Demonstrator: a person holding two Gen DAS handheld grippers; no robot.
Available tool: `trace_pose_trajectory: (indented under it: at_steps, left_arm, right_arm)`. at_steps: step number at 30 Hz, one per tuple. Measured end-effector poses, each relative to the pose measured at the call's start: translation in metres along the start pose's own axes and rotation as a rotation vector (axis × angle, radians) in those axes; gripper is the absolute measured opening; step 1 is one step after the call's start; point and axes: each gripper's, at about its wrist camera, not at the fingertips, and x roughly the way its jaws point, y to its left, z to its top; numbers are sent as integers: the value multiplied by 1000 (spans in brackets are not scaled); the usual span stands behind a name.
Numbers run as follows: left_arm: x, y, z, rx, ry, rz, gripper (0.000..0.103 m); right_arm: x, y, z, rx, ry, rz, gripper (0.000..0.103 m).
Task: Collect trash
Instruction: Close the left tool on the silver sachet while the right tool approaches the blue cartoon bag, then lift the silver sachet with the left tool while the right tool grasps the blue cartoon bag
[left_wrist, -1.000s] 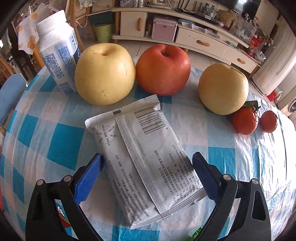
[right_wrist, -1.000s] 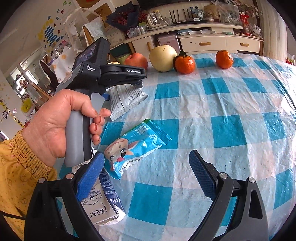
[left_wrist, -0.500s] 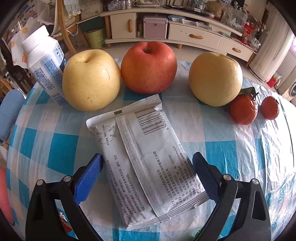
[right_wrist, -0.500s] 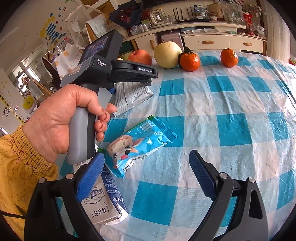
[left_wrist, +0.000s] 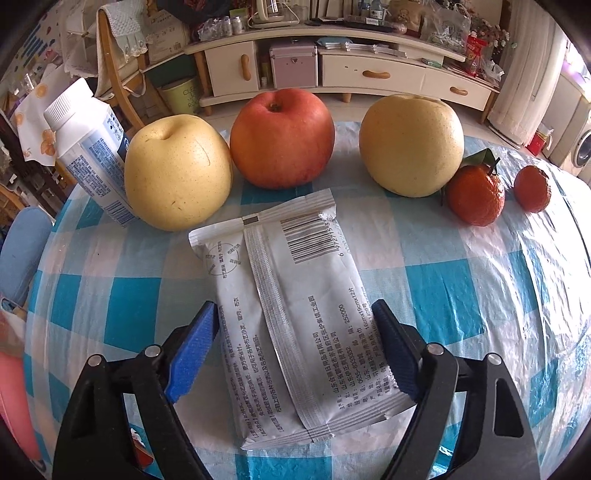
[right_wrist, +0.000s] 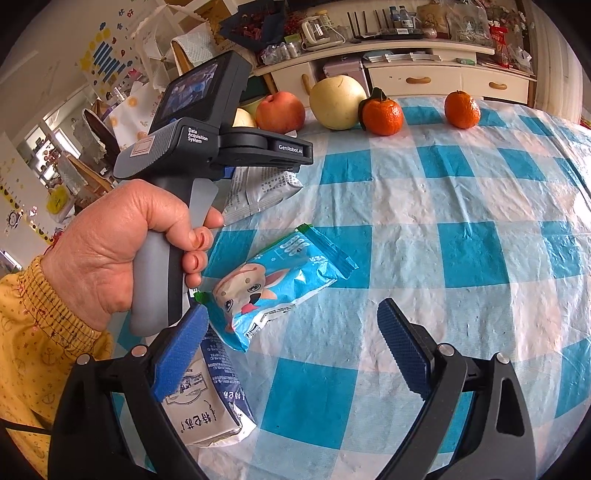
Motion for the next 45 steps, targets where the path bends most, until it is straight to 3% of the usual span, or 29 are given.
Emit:
trace_pose_trajectory:
  at_steps: [7,14,17,26,28,30,38,40,45]
  left_arm:
    - [-13,8,-12,-4,-30,-25,77]
    - [-39,23,-22,-13,-74,-71,52]
    - [-44,30,-28,-16,-73,-84,50]
    - [-41,41,-44,1,-34,-134,53]
    - [-42,42,-43,2,-28,-130,67]
    - [-41,44,-42,10,-37,-92,87]
    - [-19,47,-40,31,25,-76,88]
    - [-20,49,-38,21,18,-81,80]
    - [-23,46,-38,37,10,-94,76]
  right_arm:
    - [2,1,-1,-8,2,18,94]
    - [3,4,-3,-23,10,30,94]
    - [5,4,-3,-24,15,23,94]
    - [13,6,-4,-16,35,50,94]
    - [16,7,-4,-14,36,48,93]
    - [20,7,-2,-11,38,44,93]
    - [30,12,2,-7,28,37,94]
    - [35,10,4,7,33,37,94]
    - [39,11,6,4,15,40,94]
